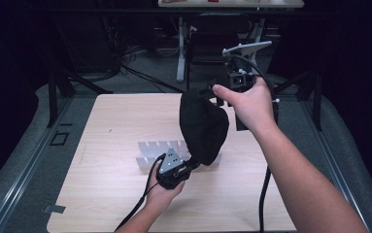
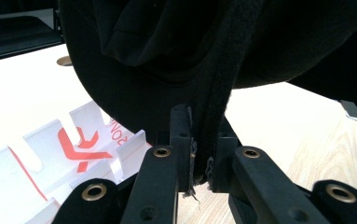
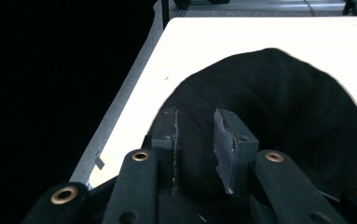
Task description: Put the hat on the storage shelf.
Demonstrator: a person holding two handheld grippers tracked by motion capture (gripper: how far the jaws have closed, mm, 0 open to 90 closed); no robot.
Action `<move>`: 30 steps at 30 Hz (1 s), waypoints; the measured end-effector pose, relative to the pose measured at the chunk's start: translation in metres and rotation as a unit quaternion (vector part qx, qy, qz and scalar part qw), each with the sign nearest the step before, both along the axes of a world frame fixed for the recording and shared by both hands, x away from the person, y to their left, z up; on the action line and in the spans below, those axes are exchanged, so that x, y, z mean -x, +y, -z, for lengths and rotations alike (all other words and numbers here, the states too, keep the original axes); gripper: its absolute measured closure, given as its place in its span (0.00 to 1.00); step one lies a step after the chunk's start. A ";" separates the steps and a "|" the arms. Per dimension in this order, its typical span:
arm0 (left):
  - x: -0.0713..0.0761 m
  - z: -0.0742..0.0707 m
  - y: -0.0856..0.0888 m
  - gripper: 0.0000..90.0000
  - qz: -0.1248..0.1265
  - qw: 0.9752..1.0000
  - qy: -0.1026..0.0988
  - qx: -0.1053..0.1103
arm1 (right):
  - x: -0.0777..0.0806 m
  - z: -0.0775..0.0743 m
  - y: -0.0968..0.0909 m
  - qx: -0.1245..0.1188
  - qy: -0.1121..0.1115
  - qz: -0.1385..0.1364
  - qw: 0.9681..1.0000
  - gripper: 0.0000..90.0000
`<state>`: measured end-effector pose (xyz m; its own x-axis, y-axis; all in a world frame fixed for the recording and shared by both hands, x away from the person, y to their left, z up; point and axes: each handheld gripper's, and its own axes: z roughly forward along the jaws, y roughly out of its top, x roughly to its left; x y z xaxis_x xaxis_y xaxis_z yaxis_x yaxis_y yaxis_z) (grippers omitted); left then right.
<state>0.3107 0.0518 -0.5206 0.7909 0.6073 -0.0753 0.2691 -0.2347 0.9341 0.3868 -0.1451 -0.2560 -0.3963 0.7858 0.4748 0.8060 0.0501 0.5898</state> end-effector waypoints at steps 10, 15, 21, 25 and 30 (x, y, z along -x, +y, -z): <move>0.001 0.007 0.006 0.93 -0.014 0.999 0.021 0.034 | 0.015 -0.008 -0.033 -0.006 -0.009 0.014 1.000 0.77; -0.001 0.009 0.011 0.93 -0.022 0.997 0.042 0.065 | 0.018 -0.007 -0.045 -0.004 -0.006 0.021 1.000 0.77; -0.003 0.012 0.020 0.93 -0.034 0.991 0.067 0.108 | 0.021 -0.002 -0.059 -0.001 0.000 0.028 1.000 0.77; -0.004 0.010 0.021 0.93 -0.040 0.990 0.068 0.114 | 0.023 0.002 -0.064 -0.004 0.003 0.032 0.999 0.77; 0.000 0.011 0.016 0.93 -0.032 0.998 0.018 0.051 | 0.022 0.004 -0.069 -0.008 0.005 0.034 0.999 0.77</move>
